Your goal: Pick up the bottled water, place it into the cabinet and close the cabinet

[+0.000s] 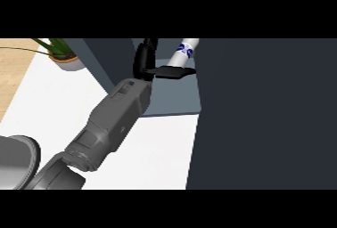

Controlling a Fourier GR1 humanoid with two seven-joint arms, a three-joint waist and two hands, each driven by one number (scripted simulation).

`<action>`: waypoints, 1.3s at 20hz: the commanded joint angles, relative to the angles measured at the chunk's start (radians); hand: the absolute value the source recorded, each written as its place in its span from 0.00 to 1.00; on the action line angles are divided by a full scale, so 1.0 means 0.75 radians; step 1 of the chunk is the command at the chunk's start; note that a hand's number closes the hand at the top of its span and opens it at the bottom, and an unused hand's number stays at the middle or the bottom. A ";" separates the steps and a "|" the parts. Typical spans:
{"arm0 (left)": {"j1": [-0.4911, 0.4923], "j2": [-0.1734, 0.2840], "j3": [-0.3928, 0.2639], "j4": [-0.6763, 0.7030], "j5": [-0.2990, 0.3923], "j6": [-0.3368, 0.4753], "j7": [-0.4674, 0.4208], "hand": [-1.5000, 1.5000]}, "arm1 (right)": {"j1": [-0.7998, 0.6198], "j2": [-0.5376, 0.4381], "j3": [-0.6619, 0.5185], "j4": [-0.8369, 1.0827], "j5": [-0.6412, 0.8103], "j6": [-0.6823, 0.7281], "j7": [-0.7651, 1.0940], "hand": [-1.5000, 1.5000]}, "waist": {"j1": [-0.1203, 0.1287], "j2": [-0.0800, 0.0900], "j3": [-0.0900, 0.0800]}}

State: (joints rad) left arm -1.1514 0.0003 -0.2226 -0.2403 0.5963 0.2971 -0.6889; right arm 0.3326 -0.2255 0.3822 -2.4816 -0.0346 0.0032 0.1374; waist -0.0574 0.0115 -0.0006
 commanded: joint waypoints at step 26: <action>1.222 0.280 -0.453 -1.546 -0.020 0.133 0.252 1.00 | -0.022 -0.194 0.206 -0.197 0.041 0.145 0.327 1.00 | 0.095 -0.026 0.000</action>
State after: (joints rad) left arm -0.3831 0.1543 -0.5392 -1.2702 0.6070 0.3860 -0.4752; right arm 0.2844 -0.3399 0.4796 -2.4894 -0.0113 0.0922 0.2743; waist 0.0200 -0.0108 -0.0006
